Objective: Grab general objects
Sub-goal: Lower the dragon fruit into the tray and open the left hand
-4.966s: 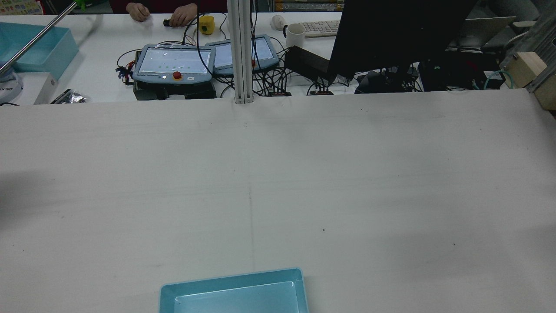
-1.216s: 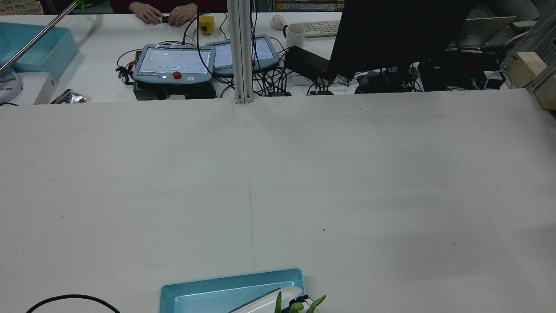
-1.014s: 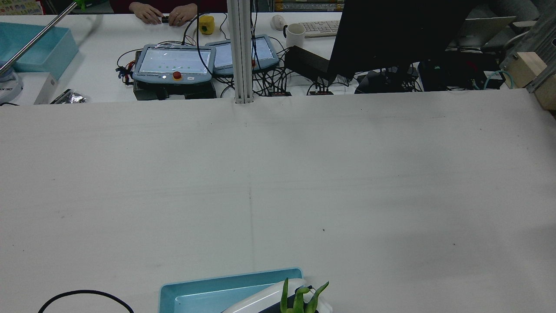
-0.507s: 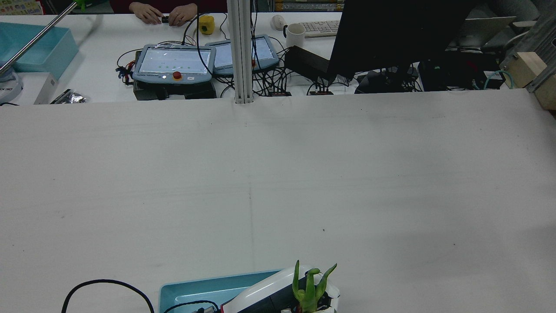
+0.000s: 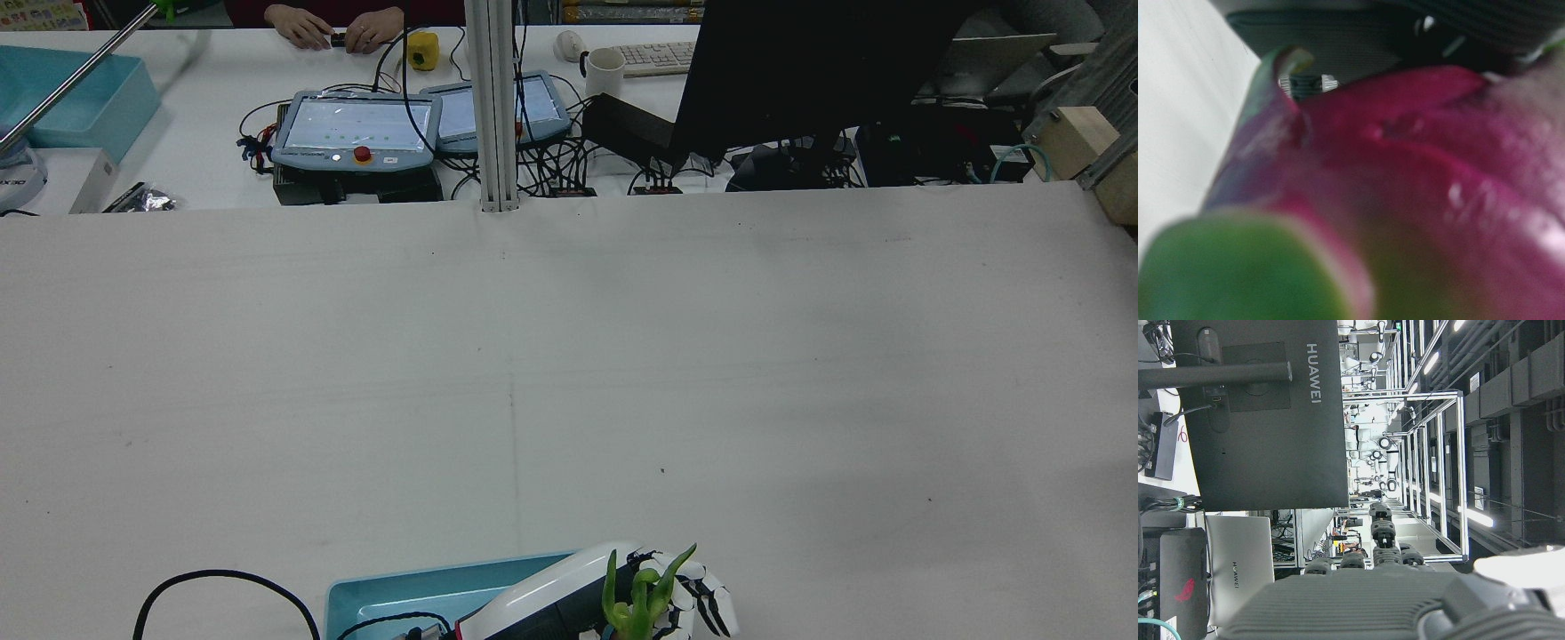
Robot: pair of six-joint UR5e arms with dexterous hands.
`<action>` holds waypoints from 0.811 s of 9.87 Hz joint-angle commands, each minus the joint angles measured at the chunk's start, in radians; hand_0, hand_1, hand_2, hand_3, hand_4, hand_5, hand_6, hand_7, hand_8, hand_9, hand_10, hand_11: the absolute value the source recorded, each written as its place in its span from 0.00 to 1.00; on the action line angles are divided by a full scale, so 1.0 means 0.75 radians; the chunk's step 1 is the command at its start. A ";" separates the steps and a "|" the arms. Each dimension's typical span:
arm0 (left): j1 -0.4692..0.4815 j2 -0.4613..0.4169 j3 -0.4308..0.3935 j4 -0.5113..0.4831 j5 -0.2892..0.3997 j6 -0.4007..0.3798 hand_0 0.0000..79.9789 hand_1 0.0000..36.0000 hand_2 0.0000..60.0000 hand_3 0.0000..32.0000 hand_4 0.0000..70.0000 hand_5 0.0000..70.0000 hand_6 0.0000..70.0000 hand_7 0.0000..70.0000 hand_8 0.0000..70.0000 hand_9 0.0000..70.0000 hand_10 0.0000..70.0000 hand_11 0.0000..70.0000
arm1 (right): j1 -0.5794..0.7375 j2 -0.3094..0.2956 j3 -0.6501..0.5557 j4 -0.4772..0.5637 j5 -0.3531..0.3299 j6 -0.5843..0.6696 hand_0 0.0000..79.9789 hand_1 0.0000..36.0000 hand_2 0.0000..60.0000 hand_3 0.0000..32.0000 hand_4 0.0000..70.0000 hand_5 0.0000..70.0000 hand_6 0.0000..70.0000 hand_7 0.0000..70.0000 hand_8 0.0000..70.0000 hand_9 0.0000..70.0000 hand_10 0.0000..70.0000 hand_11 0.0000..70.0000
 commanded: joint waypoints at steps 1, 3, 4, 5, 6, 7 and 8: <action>0.000 0.000 0.001 0.000 0.000 0.000 0.60 0.19 0.00 0.00 0.05 0.07 0.09 0.36 0.13 0.05 0.28 0.41 | 0.000 0.000 0.002 0.000 0.000 0.000 0.00 0.00 0.00 0.00 0.00 0.00 0.00 0.00 0.00 0.00 0.00 0.00; -0.006 0.000 -0.007 0.000 0.000 0.000 0.59 0.17 0.00 0.00 0.08 0.08 0.10 0.40 0.15 0.06 0.31 0.46 | 0.000 0.000 0.002 -0.002 0.000 0.000 0.00 0.00 0.00 0.00 0.00 0.00 0.00 0.00 0.00 0.00 0.00 0.00; -0.014 0.002 -0.009 0.000 0.000 0.000 0.60 0.15 0.00 0.00 0.15 0.12 0.12 0.41 0.17 0.06 0.32 0.47 | 0.000 0.000 0.002 0.000 0.000 0.000 0.00 0.00 0.00 0.00 0.00 0.00 0.00 0.00 0.00 0.00 0.00 0.00; -0.014 0.002 -0.001 0.000 0.000 0.000 0.59 0.12 0.00 0.00 0.36 0.17 0.17 0.42 0.21 0.08 0.33 0.48 | 0.000 0.000 0.002 0.000 0.000 0.000 0.00 0.00 0.00 0.00 0.00 0.00 0.00 0.00 0.00 0.00 0.00 0.00; -0.026 0.002 0.001 0.002 0.000 0.005 0.58 0.04 0.00 0.00 0.48 0.34 0.25 0.57 0.27 0.17 0.37 0.53 | 0.000 0.000 0.002 -0.002 0.000 0.000 0.00 0.00 0.00 0.00 0.00 0.00 0.00 0.00 0.00 0.00 0.00 0.00; -0.089 0.008 0.005 0.008 0.000 0.005 0.57 0.00 0.00 0.00 0.59 0.70 0.43 0.74 0.37 0.30 0.45 0.64 | 0.000 0.000 0.002 0.000 0.000 0.000 0.00 0.00 0.00 0.00 0.00 0.00 0.00 0.00 0.00 0.00 0.00 0.00; -0.146 0.012 0.005 0.008 0.000 -0.002 0.55 0.00 0.00 0.00 0.73 0.94 0.60 0.90 0.50 0.48 0.60 0.83 | 0.000 0.000 0.002 0.000 0.000 0.000 0.00 0.00 0.00 0.00 0.00 0.00 0.00 0.00 0.00 0.00 0.00 0.00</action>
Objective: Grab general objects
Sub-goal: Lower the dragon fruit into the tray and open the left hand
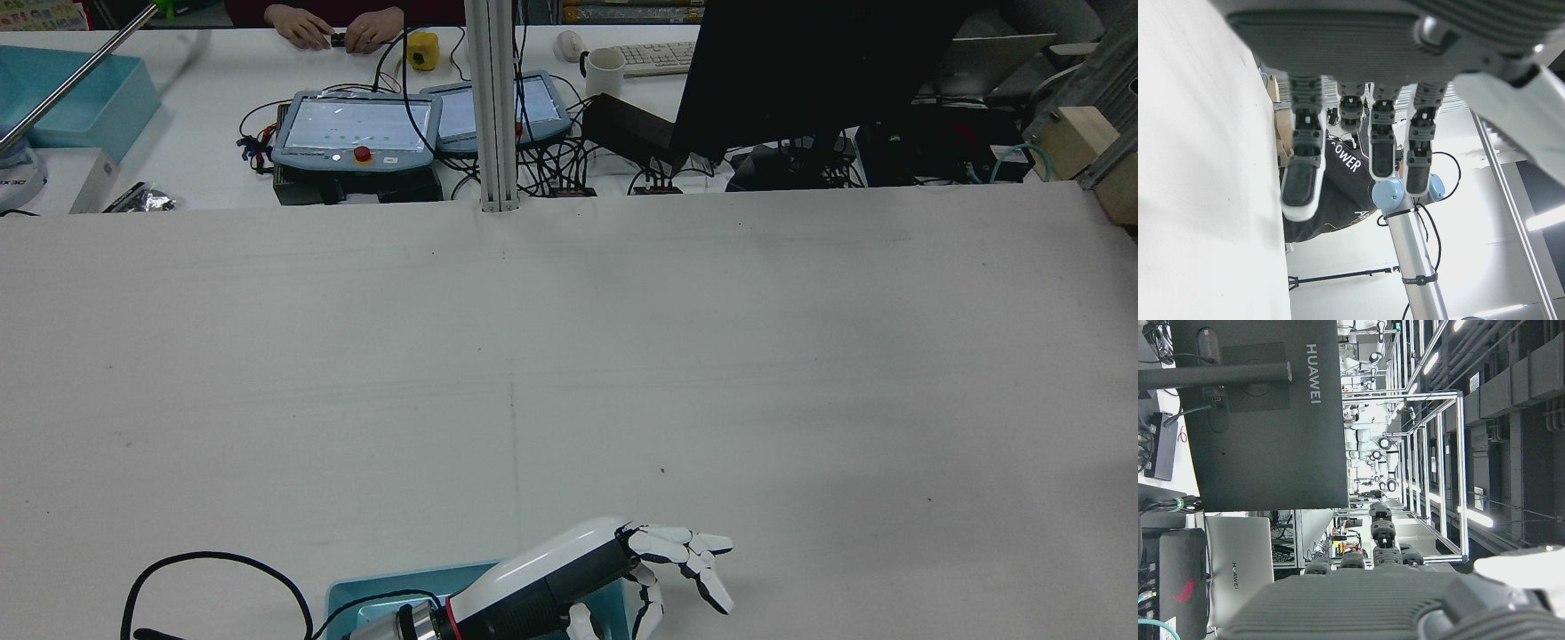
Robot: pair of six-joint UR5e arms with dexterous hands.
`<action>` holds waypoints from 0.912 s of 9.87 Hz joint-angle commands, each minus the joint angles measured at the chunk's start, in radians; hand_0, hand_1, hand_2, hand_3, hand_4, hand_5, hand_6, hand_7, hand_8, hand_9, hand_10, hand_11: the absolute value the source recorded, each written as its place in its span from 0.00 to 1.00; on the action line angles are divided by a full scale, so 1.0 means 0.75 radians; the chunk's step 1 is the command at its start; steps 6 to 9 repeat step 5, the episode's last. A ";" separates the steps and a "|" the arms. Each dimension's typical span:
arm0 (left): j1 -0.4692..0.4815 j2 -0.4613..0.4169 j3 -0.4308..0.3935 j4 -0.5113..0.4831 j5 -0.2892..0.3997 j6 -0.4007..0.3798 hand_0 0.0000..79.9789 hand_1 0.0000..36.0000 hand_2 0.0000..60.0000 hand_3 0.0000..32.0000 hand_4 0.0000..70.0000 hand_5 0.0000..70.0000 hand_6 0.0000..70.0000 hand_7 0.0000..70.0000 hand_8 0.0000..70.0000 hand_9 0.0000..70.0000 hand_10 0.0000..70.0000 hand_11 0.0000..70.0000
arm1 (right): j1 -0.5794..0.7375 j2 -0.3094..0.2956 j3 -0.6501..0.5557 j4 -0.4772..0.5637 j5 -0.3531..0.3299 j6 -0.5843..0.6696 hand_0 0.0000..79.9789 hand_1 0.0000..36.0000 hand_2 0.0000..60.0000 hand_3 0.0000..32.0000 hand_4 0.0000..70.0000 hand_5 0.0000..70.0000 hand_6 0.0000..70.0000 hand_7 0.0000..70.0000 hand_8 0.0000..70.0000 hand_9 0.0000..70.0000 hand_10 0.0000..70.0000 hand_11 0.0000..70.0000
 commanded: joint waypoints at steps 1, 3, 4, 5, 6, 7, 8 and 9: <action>-0.165 0.029 0.009 0.005 0.000 -0.015 0.54 0.00 0.06 0.00 1.00 1.00 0.85 1.00 0.67 0.73 0.86 1.00 | 0.000 0.000 0.000 0.001 0.000 0.000 0.00 0.00 0.00 0.00 0.00 0.00 0.00 0.00 0.00 0.00 0.00 0.00; -0.269 0.106 0.108 -0.094 0.000 -0.104 0.41 0.00 0.10 0.00 1.00 1.00 1.00 1.00 1.00 1.00 1.00 1.00 | 0.000 0.000 -0.002 0.001 0.000 0.000 0.00 0.00 0.00 0.00 0.00 0.00 0.00 0.00 0.00 0.00 0.00 0.00; -0.332 0.161 0.186 -0.184 -0.002 -0.173 0.39 0.00 0.07 0.00 1.00 1.00 1.00 1.00 1.00 1.00 1.00 1.00 | 0.000 0.000 0.000 0.001 0.000 0.000 0.00 0.00 0.00 0.00 0.00 0.00 0.00 0.00 0.00 0.00 0.00 0.00; -0.398 0.194 0.213 -0.219 -0.002 -0.198 0.37 0.00 0.08 0.00 1.00 1.00 1.00 1.00 1.00 1.00 1.00 1.00 | 0.000 0.000 0.000 0.001 0.000 0.000 0.00 0.00 0.00 0.00 0.00 0.00 0.00 0.00 0.00 0.00 0.00 0.00; -0.398 0.194 0.213 -0.219 -0.002 -0.198 0.37 0.00 0.08 0.00 1.00 1.00 1.00 1.00 1.00 1.00 1.00 1.00 | 0.000 0.000 0.000 0.001 0.000 0.000 0.00 0.00 0.00 0.00 0.00 0.00 0.00 0.00 0.00 0.00 0.00 0.00; -0.398 0.194 0.213 -0.219 -0.002 -0.198 0.37 0.00 0.08 0.00 1.00 1.00 1.00 1.00 1.00 1.00 1.00 1.00 | 0.000 0.000 0.000 0.001 0.000 0.000 0.00 0.00 0.00 0.00 0.00 0.00 0.00 0.00 0.00 0.00 0.00 0.00; -0.398 0.194 0.213 -0.219 -0.002 -0.198 0.37 0.00 0.08 0.00 1.00 1.00 1.00 1.00 1.00 1.00 1.00 1.00 | 0.000 0.000 0.000 0.001 0.000 0.000 0.00 0.00 0.00 0.00 0.00 0.00 0.00 0.00 0.00 0.00 0.00 0.00; -0.398 0.194 0.213 -0.219 -0.002 -0.198 0.37 0.00 0.08 0.00 1.00 1.00 1.00 1.00 1.00 1.00 1.00 1.00 | 0.000 0.000 0.000 0.001 0.000 0.000 0.00 0.00 0.00 0.00 0.00 0.00 0.00 0.00 0.00 0.00 0.00 0.00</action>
